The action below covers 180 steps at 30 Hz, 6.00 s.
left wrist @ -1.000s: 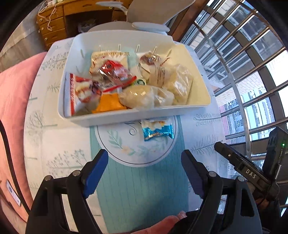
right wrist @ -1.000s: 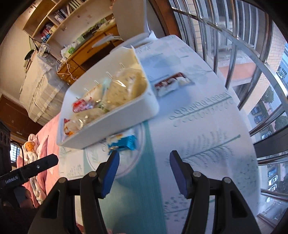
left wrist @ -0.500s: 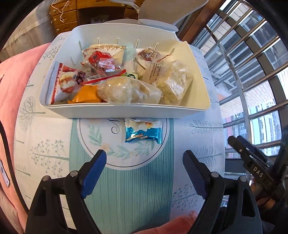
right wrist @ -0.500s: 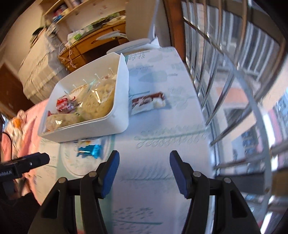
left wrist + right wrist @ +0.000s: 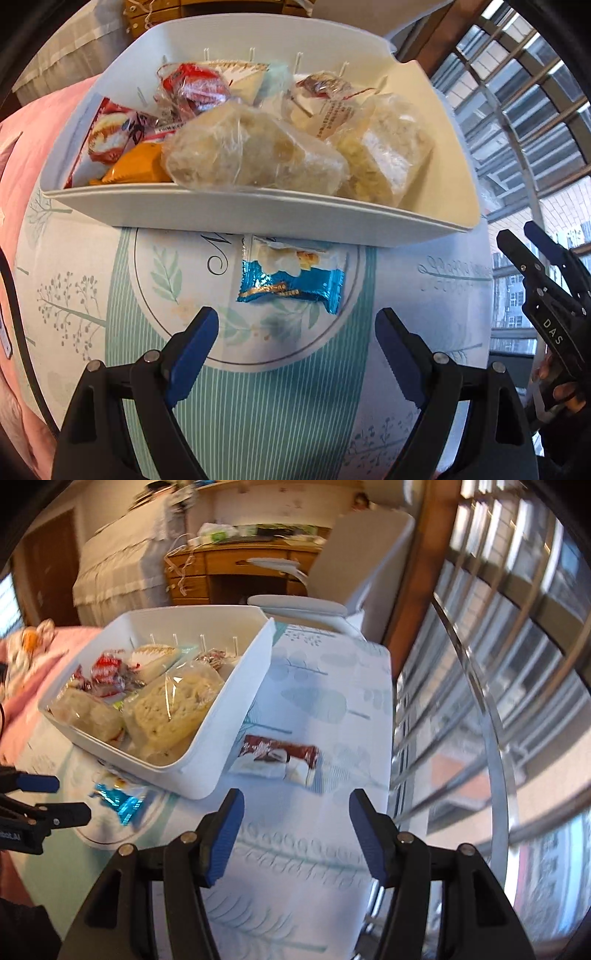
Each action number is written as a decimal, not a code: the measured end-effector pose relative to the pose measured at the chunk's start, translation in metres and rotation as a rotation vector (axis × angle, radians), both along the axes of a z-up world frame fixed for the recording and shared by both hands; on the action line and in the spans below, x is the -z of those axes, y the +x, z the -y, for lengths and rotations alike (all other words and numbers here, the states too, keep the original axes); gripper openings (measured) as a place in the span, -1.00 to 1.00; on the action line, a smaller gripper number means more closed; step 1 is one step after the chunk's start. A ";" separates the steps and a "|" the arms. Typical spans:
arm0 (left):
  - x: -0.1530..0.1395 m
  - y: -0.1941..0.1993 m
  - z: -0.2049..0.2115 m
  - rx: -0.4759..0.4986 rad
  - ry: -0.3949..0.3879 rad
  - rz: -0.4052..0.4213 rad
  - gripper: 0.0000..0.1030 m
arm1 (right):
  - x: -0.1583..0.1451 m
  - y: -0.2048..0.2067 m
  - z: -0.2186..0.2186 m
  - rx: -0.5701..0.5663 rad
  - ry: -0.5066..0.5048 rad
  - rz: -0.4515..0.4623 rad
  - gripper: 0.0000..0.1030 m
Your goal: Organize snacks
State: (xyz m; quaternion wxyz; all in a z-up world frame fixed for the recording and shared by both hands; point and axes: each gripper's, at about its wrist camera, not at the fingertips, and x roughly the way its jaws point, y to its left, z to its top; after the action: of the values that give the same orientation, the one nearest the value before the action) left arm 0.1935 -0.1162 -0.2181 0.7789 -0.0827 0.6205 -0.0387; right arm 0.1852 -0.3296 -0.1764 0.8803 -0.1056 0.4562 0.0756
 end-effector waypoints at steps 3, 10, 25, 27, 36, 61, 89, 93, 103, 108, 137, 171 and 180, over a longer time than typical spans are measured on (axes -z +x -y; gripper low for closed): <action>0.007 0.004 -0.001 -0.031 0.009 0.018 0.67 | 0.011 0.009 -0.003 -0.051 -0.030 0.013 0.29; 0.026 0.016 -0.001 -0.074 0.010 -0.002 0.67 | 0.036 0.023 -0.008 -0.149 -0.076 0.027 0.35; 0.050 0.053 0.019 -0.063 0.086 -0.042 0.67 | 0.074 0.054 -0.005 -0.117 0.016 0.014 0.35; 0.053 0.056 0.021 -0.060 0.084 -0.049 0.67 | 0.078 0.055 -0.006 -0.119 0.020 0.014 0.35; 0.063 0.064 0.022 -0.048 0.102 -0.038 0.49 | 0.084 0.061 -0.005 -0.120 0.075 -0.002 0.35; 0.062 0.048 0.022 -0.067 0.078 0.006 -0.32 | 0.076 0.041 -0.014 -0.140 0.103 -0.124 -0.27; -0.081 -0.008 -0.035 -0.011 0.032 0.190 -0.32 | -0.005 0.009 0.004 0.048 0.172 -0.015 -0.27; -0.101 0.008 -0.043 0.021 0.025 0.231 -0.32 | -0.015 0.008 -0.007 0.068 0.196 0.005 -0.27; -0.127 0.059 -0.068 0.144 -0.010 0.301 -0.31 | -0.027 0.014 -0.053 0.141 0.245 0.017 -0.27; -0.133 0.084 -0.074 0.211 -0.046 0.335 -0.28 | -0.028 0.017 -0.080 0.173 0.250 0.015 -0.26; -0.074 -0.023 -0.191 0.099 -0.129 0.095 0.42 | 0.012 -0.045 -0.147 0.439 0.442 -0.305 0.29; -0.232 -0.200 -0.137 0.080 0.102 0.329 0.66 | -0.170 -0.231 -0.153 0.358 0.362 -0.143 0.72; -0.232 -0.217 -0.147 0.034 0.132 0.352 0.72 | -0.158 -0.235 -0.155 0.358 0.365 -0.171 0.85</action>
State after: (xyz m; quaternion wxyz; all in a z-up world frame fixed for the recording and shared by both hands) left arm -0.0232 0.0305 0.0139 0.8784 -0.0128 0.4771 -0.0249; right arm -0.0498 -0.1743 -0.0188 0.8425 0.1439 0.5190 0.0081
